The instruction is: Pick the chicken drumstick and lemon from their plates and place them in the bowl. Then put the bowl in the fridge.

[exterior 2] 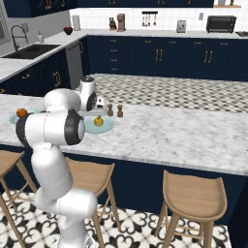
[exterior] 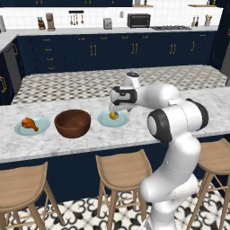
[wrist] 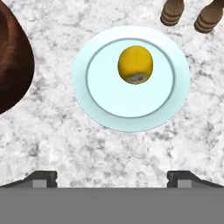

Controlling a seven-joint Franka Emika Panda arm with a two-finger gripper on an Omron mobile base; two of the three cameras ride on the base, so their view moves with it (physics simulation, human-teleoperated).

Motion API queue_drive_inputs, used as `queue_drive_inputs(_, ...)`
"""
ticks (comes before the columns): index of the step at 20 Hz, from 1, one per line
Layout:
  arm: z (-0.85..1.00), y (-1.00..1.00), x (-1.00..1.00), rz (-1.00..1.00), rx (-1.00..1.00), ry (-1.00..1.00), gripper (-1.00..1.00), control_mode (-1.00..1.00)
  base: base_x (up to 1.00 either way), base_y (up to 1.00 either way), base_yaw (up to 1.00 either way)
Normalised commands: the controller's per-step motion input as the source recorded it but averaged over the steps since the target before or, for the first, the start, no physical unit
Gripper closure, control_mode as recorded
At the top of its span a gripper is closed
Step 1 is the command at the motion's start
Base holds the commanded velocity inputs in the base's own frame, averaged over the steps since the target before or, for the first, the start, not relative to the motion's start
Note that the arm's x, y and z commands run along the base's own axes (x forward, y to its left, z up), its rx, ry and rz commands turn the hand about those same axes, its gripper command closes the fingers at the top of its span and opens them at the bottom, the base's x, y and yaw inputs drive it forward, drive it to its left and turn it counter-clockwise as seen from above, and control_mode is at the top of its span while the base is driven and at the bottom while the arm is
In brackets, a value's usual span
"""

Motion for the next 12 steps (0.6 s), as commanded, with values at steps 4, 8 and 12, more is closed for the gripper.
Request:
queue_drive_inputs(4, -0.31, 0.0, 0.63, 0.0, 0.0, -0.04, -1.0, -1.0, 0.0, 0.0, 0.0)
queue_drive_inputs(8, -0.29, 0.02, 0.62, 0.0, 0.0, -0.01, -1.0, -1.0, 0.0, 0.0, 0.0)
queue_drive_inputs(12, -0.22, 0.08, 0.53, 0.0, 0.0, 0.0, -1.0, -1.0, 0.0, 0.0, 0.0)
